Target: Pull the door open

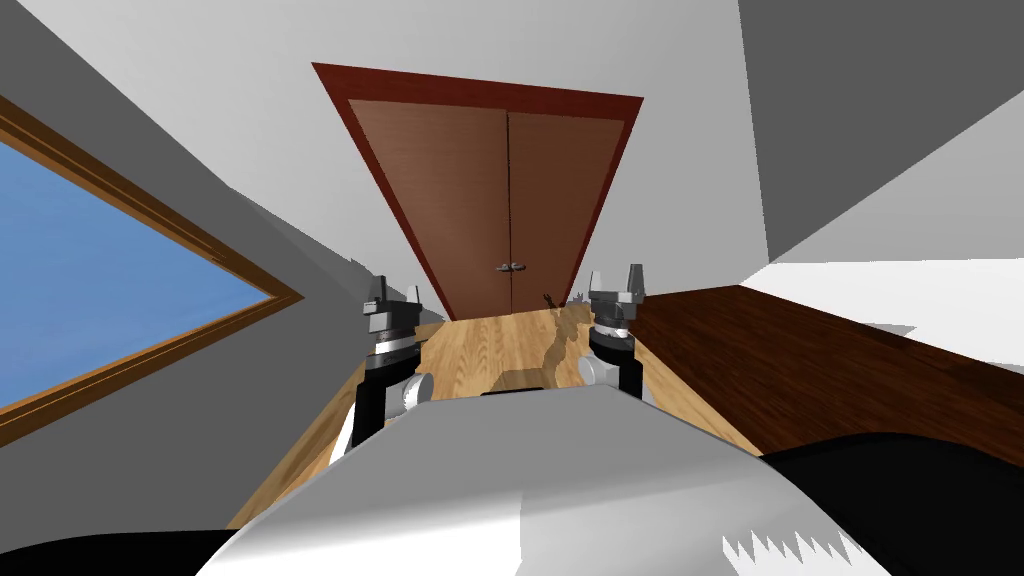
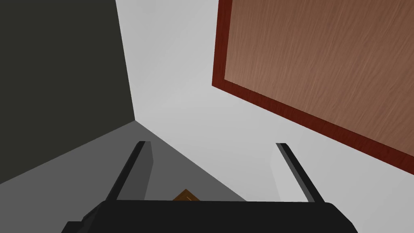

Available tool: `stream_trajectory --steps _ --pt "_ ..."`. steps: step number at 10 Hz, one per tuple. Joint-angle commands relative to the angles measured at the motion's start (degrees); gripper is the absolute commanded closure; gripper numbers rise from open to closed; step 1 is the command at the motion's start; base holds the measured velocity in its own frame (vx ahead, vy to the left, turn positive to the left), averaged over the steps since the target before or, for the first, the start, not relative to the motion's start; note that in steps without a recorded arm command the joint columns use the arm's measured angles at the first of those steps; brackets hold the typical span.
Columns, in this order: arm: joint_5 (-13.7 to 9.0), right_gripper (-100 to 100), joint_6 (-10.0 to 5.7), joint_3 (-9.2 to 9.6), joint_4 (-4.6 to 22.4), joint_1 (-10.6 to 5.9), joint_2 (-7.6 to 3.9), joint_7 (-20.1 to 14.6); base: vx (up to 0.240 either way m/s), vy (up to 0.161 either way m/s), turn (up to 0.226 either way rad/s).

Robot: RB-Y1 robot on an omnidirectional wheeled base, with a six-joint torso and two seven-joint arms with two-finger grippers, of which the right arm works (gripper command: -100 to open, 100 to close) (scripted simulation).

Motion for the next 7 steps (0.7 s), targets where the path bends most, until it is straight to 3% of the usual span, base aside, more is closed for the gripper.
stream_trajectory --steps 1,7 --pt "-0.1 -100 -0.1 -0.49 1.8 -0.66 -0.37 0.0 0.067 0.0 0.055" --pt "-0.5 -100 -1.06 -2.19 10.2 -3.49 -1.61 0.1 0.079 0.0 0.064"
